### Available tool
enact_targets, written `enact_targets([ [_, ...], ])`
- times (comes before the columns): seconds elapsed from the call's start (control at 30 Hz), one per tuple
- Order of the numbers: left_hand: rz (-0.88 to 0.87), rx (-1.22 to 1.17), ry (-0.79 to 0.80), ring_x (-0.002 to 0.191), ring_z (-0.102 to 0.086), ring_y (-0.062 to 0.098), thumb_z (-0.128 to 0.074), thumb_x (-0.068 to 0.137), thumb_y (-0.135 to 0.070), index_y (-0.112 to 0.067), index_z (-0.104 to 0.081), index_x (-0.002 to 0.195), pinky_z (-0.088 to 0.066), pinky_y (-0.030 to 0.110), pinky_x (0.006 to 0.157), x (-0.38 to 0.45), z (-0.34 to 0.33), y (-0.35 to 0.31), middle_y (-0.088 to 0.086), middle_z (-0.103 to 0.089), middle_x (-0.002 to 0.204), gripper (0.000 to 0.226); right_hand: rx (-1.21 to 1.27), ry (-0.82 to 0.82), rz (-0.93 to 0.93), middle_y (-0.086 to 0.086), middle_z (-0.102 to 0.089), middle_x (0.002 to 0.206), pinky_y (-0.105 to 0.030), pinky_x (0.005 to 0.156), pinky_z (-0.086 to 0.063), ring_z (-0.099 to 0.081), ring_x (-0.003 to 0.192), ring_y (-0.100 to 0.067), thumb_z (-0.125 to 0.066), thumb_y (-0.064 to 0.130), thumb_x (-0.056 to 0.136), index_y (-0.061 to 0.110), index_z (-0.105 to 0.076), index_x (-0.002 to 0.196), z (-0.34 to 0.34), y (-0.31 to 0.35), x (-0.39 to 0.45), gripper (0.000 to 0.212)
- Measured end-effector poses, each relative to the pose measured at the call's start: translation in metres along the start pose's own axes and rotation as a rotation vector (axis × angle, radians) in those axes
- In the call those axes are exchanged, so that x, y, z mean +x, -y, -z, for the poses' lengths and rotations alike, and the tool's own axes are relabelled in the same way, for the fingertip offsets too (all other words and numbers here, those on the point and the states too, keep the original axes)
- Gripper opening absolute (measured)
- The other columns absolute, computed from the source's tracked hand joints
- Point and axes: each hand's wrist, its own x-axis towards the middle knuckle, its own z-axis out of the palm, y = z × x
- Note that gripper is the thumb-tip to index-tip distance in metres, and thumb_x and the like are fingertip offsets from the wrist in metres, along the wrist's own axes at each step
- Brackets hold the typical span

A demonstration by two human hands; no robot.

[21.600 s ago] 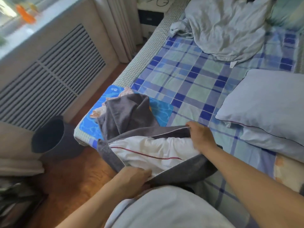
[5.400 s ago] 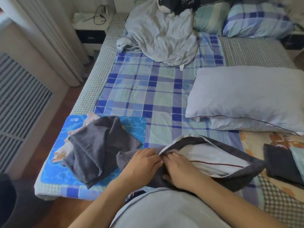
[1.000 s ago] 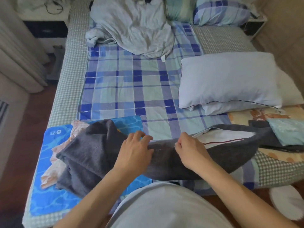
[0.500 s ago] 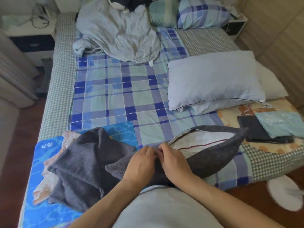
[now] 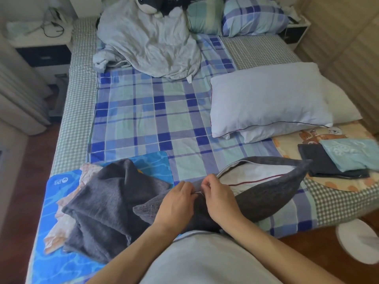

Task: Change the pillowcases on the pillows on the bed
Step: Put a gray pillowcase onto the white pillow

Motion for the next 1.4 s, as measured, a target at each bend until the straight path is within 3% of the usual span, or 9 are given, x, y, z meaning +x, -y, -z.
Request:
enact_targets([
  [0.17,-0.031,0.011,0.018,0.086,-0.058,0.019,-0.053,0.102,-0.014,-0.011,-0.064,0.101,-0.05,0.033,0.079,-0.003,0.006,-0.003,0.003,-0.06,0.099,0.011,0.099,0.113,-0.014,0.01,-0.069,0.1,-0.023,0.08,-0.051,-0.063,0.09,-0.008,-0.061,0.032,0.098,0.027,-0.063,0.111,0.003,0.0,0.004,0.015],
  [0.27,0.015,-0.022,0.01,0.078,-0.054,0.014,-0.053,0.103,-0.022,-0.019,-0.055,0.093,-0.047,0.029,0.072,-0.002,0.005,-0.001,-0.003,-0.056,0.093,0.01,0.149,0.11,-0.054,0.015,-0.071,0.09,-0.025,0.08,-0.053,-0.064,0.084,-0.002,-0.067,0.028,0.094,0.03,-0.072,0.096,-0.001,-0.004,0.001,0.005],
  [0.47,0.038,-0.02,0.014,0.078,-0.055,0.016,-0.055,0.101,-0.025,-0.021,-0.054,0.09,-0.048,0.033,0.073,-0.001,0.005,0.0,-0.004,-0.057,0.091,0.012,0.2,0.036,-0.091,0.011,-0.067,0.092,-0.034,0.083,-0.055,-0.064,0.087,-0.008,-0.06,0.022,0.098,0.026,-0.061,0.096,-0.005,-0.001,-0.001,0.004],
  [0.57,0.033,-0.004,0.018,0.079,-0.056,0.016,-0.053,0.101,-0.022,-0.018,-0.057,0.092,-0.049,0.033,0.074,-0.001,0.007,-0.004,-0.002,-0.058,0.093,0.011,-0.053,-0.002,0.053,0.003,-0.067,0.091,-0.034,0.074,-0.054,-0.063,0.082,-0.017,-0.053,0.028,0.101,0.02,-0.055,0.104,-0.004,0.002,-0.004,0.009],
  [0.7,0.04,0.007,0.023,0.083,-0.059,0.018,-0.054,0.099,-0.015,-0.015,-0.061,0.096,-0.05,0.034,0.077,-0.001,0.01,-0.009,0.0,-0.06,0.096,0.008,-0.485,-0.065,0.29,0.002,-0.06,0.058,-0.026,0.043,-0.036,-0.058,0.046,-0.016,-0.082,0.02,0.077,0.016,-0.055,0.089,-0.003,0.008,-0.007,0.03],
  [0.83,0.125,-0.013,0.027,0.082,-0.059,0.021,-0.054,0.1,-0.023,-0.016,-0.056,0.091,-0.049,0.038,0.077,-0.001,0.01,-0.004,0.0,-0.059,0.094,0.012,-0.289,-0.027,0.214,-0.002,-0.066,0.09,-0.03,0.065,-0.048,-0.065,0.078,-0.02,-0.051,0.025,0.103,0.018,-0.046,0.11,-0.006,0.01,-0.01,0.012],
  [0.97,0.108,-0.06,0.009,0.078,-0.056,0.013,-0.055,0.1,-0.023,-0.022,-0.053,0.087,-0.048,0.03,0.073,-0.007,0.012,-0.001,-0.005,-0.058,0.091,0.013,-0.042,-0.018,0.117,0.003,-0.063,0.087,-0.031,0.07,-0.05,-0.06,0.077,-0.014,-0.051,0.028,0.102,0.02,-0.049,0.099,-0.005,0.01,-0.011,0.009],
  [1.17,0.099,-0.065,0.031,0.078,-0.055,0.014,-0.057,0.099,-0.023,-0.022,-0.053,0.087,-0.049,0.035,0.073,-0.009,0.012,0.002,-0.006,-0.058,0.089,0.013,-0.124,0.028,0.069,0.003,-0.06,0.087,-0.028,0.064,-0.043,-0.057,0.077,-0.015,-0.042,0.035,0.105,0.02,-0.04,0.099,-0.008,0.013,-0.01,0.016],
  [1.4,0.066,-0.014,0.073,0.077,-0.054,0.017,-0.056,0.099,-0.023,-0.02,-0.049,0.086,-0.049,0.039,0.073,-0.005,0.015,0.002,-0.005,-0.057,0.089,0.015,-0.22,-0.194,-0.138,-0.004,-0.067,0.093,-0.035,0.069,-0.046,-0.066,0.09,-0.026,-0.04,0.028,0.106,0.018,-0.039,0.099,0.012,-0.006,-0.007,0.012],
])
